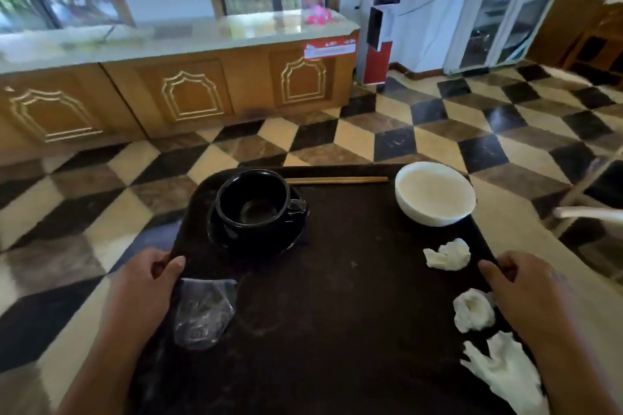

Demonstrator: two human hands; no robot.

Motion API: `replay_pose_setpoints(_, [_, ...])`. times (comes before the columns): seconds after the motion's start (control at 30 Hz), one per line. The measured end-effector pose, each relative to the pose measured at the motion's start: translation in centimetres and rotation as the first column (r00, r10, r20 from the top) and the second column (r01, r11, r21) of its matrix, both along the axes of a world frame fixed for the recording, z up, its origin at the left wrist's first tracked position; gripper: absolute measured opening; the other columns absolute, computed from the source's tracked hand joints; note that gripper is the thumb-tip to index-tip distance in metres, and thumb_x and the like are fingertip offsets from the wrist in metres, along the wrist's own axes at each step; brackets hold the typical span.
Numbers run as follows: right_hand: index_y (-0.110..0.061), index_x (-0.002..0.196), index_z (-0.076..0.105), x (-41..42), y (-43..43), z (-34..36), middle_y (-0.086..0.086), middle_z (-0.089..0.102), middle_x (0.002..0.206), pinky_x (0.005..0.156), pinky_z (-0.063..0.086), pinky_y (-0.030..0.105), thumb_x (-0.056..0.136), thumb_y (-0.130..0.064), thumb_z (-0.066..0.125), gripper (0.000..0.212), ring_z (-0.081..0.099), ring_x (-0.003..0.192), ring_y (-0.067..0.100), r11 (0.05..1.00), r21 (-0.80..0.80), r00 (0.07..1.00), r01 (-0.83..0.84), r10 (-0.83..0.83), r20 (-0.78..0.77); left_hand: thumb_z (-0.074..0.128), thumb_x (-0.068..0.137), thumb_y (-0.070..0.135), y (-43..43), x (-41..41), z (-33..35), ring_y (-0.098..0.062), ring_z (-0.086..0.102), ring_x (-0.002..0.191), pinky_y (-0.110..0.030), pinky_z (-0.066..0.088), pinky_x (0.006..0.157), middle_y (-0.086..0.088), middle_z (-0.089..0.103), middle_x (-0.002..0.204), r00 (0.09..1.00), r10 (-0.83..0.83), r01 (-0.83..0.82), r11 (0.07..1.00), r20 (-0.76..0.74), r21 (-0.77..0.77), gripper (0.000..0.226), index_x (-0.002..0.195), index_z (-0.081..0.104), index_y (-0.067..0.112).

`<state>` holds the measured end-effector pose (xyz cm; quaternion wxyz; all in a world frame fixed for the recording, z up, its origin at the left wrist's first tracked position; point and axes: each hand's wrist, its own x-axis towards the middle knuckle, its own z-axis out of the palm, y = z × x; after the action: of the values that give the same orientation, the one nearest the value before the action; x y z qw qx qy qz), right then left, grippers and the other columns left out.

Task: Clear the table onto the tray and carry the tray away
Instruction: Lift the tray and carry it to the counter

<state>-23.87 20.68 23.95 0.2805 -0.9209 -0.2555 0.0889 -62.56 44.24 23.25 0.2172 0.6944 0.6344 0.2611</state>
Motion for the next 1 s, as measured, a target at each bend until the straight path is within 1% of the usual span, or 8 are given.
replay_pose_setpoints(0.07, [-0.023,0.071,0.058,-1.1,4.6,0.2,0.002,0.061,0.065,0.053,0.036,0.03,0.092,-0.031,0.063,0.024,0.055,0.061,0.019,0.998,-0.014,0.998,-0.062,0.062,0.015,0.06,0.092,0.03,2.5,-2.4,0.0,-0.022,0.058,0.071,-0.038,0.043,0.062,0.0,0.062,0.073,0.998,0.063,-0.063,0.998,0.002,-0.028,0.017,0.082,0.063,0.016])
replay_pose_setpoints(0.2, [-0.023,0.071,0.058,-4.0,13.8,0.6,-0.001,0.059,0.064,0.053,0.036,0.03,0.092,-0.029,0.065,0.023,0.053,0.061,0.015,0.986,0.002,0.985,-0.167,0.167,0.055,0.062,0.09,0.035,8.6,-7.1,0.1,-0.027,0.062,0.075,-0.045,0.051,0.071,-0.002,0.067,0.074,0.987,0.161,-0.161,0.986,0.002,-0.047,0.019,0.084,0.068,0.018])
replay_pose_setpoints(0.33, [-0.019,0.073,0.06,-7.1,22.1,0.9,0.0,0.06,0.063,0.051,0.033,0.027,0.092,-0.03,0.065,0.022,0.053,0.059,0.015,0.968,-0.003,0.965,-0.25,0.249,0.084,0.062,0.09,0.033,13.9,-11.7,0.6,-0.023,0.062,0.072,-0.038,0.045,0.062,-0.002,0.068,0.075,0.974,0.225,-0.225,0.974,0.023,-0.005,0.02,0.089,0.069,0.015])
replay_pose_setpoints(0.53, [-0.019,0.075,0.06,-10.5,32.3,1.3,0.0,0.06,0.065,0.052,0.035,0.028,0.092,-0.03,0.065,0.021,0.054,0.06,0.015,0.936,-0.011,0.933,-0.351,0.351,0.079,0.064,0.09,0.027,19.8,-16.3,1.3,-0.018,0.059,0.067,-0.033,0.039,0.056,0.0,0.066,0.071,0.952,0.303,-0.304,0.953,0.047,0.011,0.014,0.084,0.069,0.015])
replay_pose_setpoints(0.7, [-0.019,0.081,0.063,-11.9,39.0,1.0,0.003,0.064,0.065,0.054,0.039,0.029,0.092,-0.029,0.065,0.016,0.06,0.061,0.02,0.911,-0.022,0.91,-0.411,0.412,0.058,0.064,0.09,0.026,24.1,-18.1,1.5,-0.018,0.06,0.066,-0.035,0.041,0.058,-0.001,0.066,0.07,0.939,0.341,-0.34,0.94,0.041,-0.02,0.015,0.077,0.067,0.018])
replay_pose_setpoints(0.8, [-0.021,0.077,0.061,-12.1,43.4,0.7,0.002,0.064,0.065,0.053,0.04,0.03,0.093,-0.03,0.064,0.017,0.06,0.061,0.019,0.901,-0.024,0.9,-0.433,0.434,0.042,0.064,0.09,0.025,27.1,-18.5,1.3,-0.019,0.059,0.065,-0.035,0.042,0.057,-0.002,0.065,0.069,0.931,0.363,-0.362,0.932,0.035,-0.022,0.016,0.076,0.065,0.017])
replay_pose_setpoints(0.9, [-0.02,0.077,0.063,-12.1,48.5,0.5,0.001,0.064,0.063,0.053,0.038,0.03,0.092,-0.03,0.063,0.018,0.059,0.061,0.018,0.892,-0.025,0.89,-0.452,0.453,0.058,0.064,0.09,0.026,30.9,-18.7,0.6,-0.017,0.057,0.064,-0.032,0.038,0.053,-0.001,0.064,0.069,0.926,0.377,-0.376,0.926,0.022,-0.029,0.016,0.08,0.065,0.014])
replay_pose_setpoints(1.0, [-0.019,0.08,0.064,-11.8,54.2,0.3,-0.002,0.061,0.066,0.056,0.039,0.031,0.092,-0.03,0.063,0.017,0.055,0.063,0.015,0.88,-0.025,0.876,-0.475,0.475,0.081,0.063,0.091,0.026,35.3,-18.3,0.0,-0.016,0.057,0.065,-0.032,0.038,0.054,0.0,0.063,0.07,0.912,0.408,-0.407,0.913,0.036,-0.042,0.015,0.085,0.067,0.013])
